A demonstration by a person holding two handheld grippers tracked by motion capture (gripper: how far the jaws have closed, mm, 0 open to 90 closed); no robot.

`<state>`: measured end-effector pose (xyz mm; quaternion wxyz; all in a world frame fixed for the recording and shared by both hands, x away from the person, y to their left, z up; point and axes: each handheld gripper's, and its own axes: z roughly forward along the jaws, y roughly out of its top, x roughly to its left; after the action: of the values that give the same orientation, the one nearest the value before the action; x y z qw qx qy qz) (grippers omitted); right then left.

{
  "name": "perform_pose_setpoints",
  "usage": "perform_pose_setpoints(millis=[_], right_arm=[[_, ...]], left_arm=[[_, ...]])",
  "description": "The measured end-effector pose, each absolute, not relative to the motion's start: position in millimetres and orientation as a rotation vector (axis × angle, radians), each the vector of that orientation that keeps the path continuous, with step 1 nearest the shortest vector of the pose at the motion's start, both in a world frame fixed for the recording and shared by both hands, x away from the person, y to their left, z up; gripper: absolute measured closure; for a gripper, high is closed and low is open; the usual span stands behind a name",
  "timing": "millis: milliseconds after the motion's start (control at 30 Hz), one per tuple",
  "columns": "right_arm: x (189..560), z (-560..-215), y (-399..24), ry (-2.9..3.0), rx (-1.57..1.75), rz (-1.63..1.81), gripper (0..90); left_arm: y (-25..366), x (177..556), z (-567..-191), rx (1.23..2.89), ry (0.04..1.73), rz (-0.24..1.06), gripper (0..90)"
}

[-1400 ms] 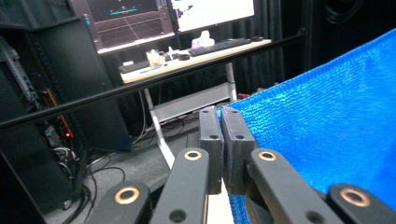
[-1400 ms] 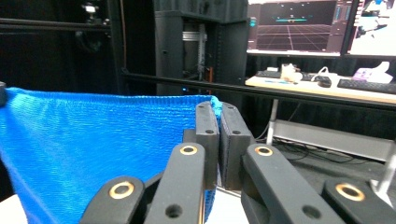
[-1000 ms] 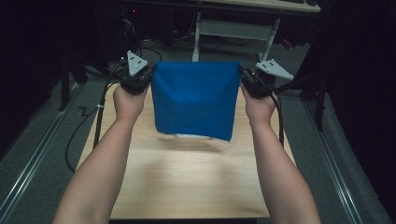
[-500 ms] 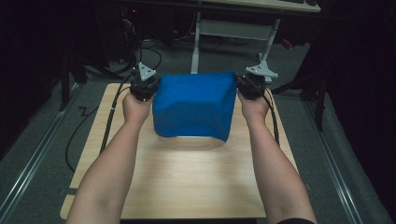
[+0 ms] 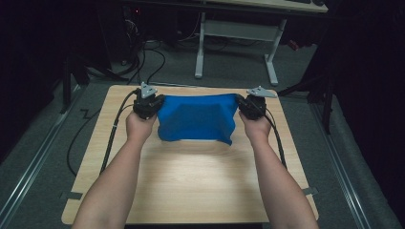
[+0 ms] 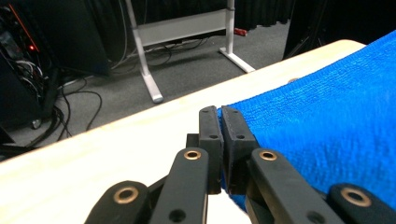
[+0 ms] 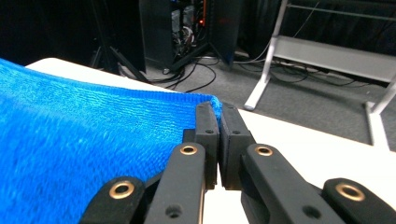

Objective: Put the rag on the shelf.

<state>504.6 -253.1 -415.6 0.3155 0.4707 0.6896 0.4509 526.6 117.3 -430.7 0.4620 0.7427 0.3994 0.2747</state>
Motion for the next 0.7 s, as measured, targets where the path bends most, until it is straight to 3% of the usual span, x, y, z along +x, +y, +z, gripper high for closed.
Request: perform_pose_setpoints(millis=[700], right_arm=[[481, -461, -238, 1.917, 1.219, 1.18, 88.8]], left_arm=[[120, 500, -471, 1.802, 0.966, 0.568, 87.9]])
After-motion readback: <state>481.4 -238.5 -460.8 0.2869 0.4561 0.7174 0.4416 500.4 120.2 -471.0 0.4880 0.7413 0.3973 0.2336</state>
